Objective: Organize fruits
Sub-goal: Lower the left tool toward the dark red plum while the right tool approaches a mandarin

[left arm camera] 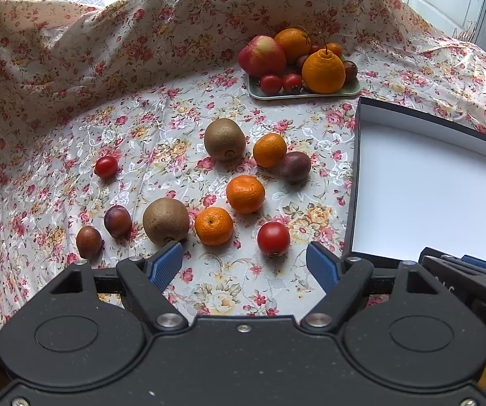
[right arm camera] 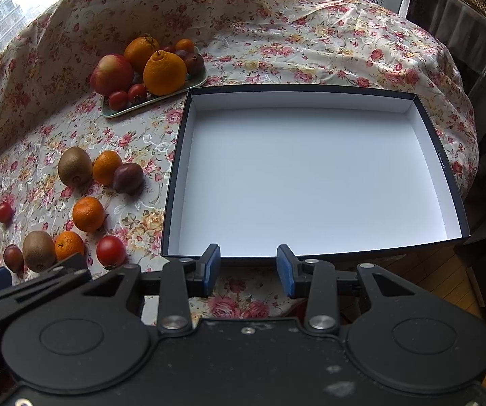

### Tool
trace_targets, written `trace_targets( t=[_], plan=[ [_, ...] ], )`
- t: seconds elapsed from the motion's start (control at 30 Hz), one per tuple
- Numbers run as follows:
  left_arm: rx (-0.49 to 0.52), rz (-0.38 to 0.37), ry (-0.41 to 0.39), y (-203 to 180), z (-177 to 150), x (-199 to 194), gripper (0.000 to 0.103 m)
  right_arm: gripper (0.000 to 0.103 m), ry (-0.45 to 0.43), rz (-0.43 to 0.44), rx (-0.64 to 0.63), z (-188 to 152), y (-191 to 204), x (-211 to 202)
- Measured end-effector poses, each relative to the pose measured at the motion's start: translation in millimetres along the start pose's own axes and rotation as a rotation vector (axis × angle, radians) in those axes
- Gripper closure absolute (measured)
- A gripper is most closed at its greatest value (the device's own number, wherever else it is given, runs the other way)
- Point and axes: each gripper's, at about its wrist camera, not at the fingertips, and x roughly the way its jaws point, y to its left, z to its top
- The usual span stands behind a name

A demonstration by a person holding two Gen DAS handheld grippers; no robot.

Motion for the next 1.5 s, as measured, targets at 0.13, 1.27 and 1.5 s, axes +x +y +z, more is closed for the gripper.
trace_targets(
  t=[0.13, 1.27, 1.5],
  plan=[
    [-0.002, -0.012, 0.017, 4, -1, 2, 0.021, 0.064, 0.005, 0.001, -0.006, 1, 3, 2],
    [-0.36, 0.02, 0.118, 170, 22, 50, 0.022, 0.064, 0.062, 0.133, -0.052, 24, 84, 20],
    [-0.377, -0.003, 0.195, 189, 26, 78, 0.022, 0.064, 0.099, 0.15, -0.022, 46, 101, 39]
  ],
)
